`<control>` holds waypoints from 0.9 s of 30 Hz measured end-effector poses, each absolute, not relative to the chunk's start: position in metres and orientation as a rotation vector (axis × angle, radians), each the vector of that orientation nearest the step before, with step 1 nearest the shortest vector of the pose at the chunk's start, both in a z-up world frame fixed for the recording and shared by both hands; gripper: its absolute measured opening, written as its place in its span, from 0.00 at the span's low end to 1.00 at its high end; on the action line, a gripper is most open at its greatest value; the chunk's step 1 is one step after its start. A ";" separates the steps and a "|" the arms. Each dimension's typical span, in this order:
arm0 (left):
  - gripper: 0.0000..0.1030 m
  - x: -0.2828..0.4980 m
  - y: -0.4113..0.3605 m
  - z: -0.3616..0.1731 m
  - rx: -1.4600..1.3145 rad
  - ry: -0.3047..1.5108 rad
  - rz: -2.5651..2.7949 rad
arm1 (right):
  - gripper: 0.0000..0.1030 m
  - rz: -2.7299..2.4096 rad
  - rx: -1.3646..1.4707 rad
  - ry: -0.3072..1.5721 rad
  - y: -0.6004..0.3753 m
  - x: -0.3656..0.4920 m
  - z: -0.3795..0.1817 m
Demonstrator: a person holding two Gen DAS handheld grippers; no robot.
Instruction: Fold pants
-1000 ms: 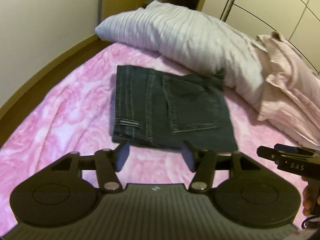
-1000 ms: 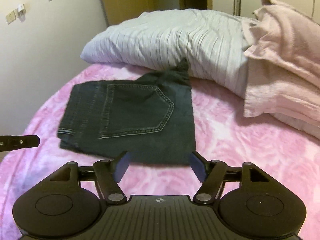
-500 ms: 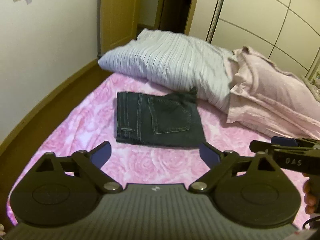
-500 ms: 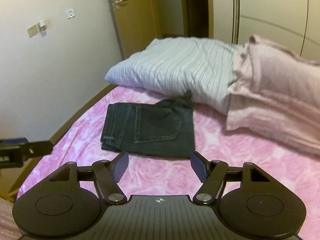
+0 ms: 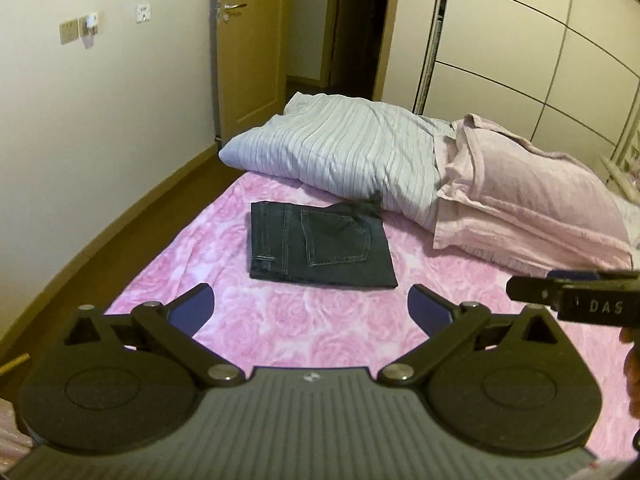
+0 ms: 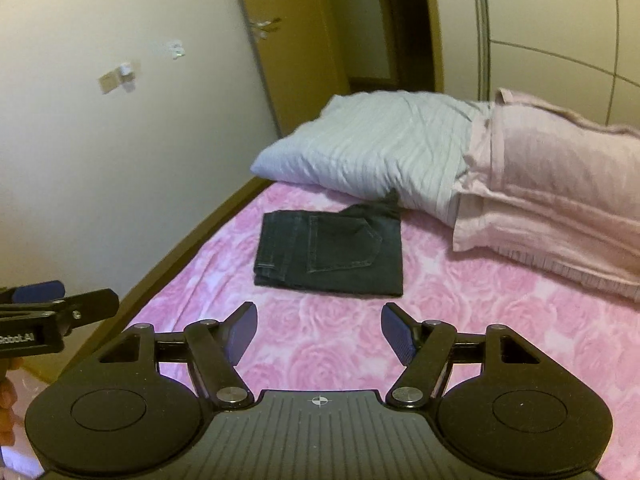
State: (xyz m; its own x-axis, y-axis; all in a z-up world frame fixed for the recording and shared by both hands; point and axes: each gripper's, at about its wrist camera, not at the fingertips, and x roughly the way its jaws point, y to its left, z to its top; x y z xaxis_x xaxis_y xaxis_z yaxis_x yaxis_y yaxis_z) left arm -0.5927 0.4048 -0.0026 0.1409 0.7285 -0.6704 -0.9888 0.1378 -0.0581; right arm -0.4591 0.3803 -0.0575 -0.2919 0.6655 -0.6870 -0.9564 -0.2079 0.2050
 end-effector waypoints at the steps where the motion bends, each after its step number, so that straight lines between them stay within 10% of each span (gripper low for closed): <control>1: 0.98 -0.590 0.397 0.001 -0.567 0.574 1.343 | 0.64 1.765 -0.559 0.739 0.373 -0.458 -0.053; 27: 0.98 -0.564 0.282 -0.002 -0.667 0.624 1.361 | 0.64 1.886 -0.635 0.785 0.263 -0.435 -0.049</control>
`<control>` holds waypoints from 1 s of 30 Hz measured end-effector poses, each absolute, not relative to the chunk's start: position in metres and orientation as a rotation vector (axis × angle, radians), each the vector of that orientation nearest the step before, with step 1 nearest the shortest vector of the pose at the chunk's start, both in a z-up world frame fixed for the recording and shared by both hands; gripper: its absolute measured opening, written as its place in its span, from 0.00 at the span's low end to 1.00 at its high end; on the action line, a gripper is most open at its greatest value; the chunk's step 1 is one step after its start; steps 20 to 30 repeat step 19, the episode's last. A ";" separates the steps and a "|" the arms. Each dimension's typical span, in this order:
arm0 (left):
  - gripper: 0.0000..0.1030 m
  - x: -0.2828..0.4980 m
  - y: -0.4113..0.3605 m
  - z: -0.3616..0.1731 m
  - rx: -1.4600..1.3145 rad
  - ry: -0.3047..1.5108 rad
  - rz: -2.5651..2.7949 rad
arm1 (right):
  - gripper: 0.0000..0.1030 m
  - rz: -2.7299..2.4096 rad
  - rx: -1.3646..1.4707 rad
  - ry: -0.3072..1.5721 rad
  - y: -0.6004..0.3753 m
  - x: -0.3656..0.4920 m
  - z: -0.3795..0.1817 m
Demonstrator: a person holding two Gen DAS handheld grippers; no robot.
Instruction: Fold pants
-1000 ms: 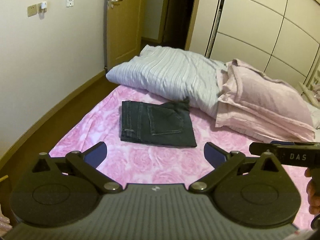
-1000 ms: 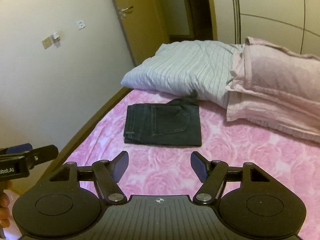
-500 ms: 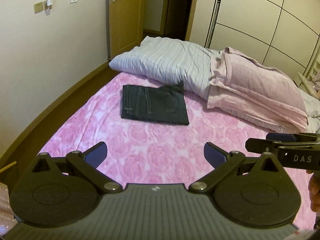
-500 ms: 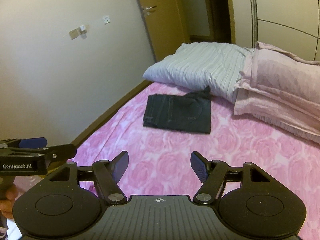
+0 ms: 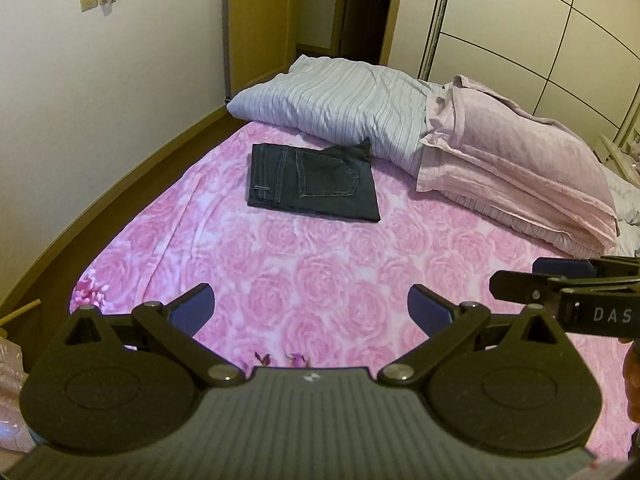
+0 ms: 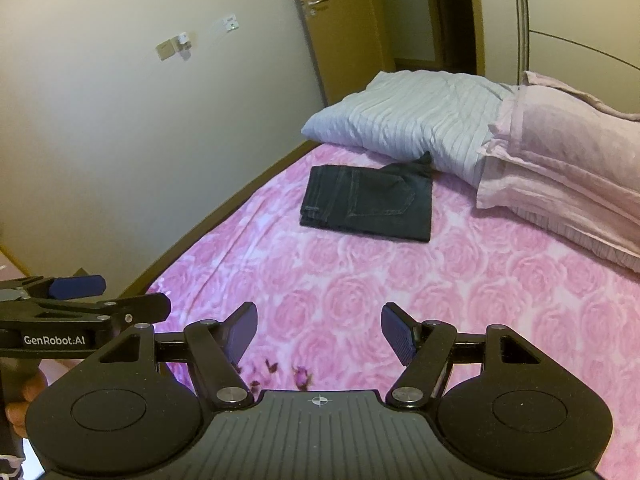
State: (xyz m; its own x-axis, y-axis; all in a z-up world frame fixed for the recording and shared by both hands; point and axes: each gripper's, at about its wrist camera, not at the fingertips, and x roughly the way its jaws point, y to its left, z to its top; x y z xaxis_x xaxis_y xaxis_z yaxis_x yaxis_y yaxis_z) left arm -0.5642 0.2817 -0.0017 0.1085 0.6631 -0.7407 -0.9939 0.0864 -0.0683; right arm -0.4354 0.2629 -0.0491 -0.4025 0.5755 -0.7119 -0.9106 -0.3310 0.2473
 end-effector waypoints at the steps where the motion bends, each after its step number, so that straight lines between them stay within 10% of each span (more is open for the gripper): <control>1: 0.98 -0.564 0.281 -0.002 -0.668 0.623 1.365 | 0.64 1.890 -0.638 0.785 0.263 -0.435 -0.050; 30: 0.98 -0.557 0.284 0.000 -0.652 0.630 1.387 | 0.64 1.908 -0.663 0.782 0.266 -0.431 -0.054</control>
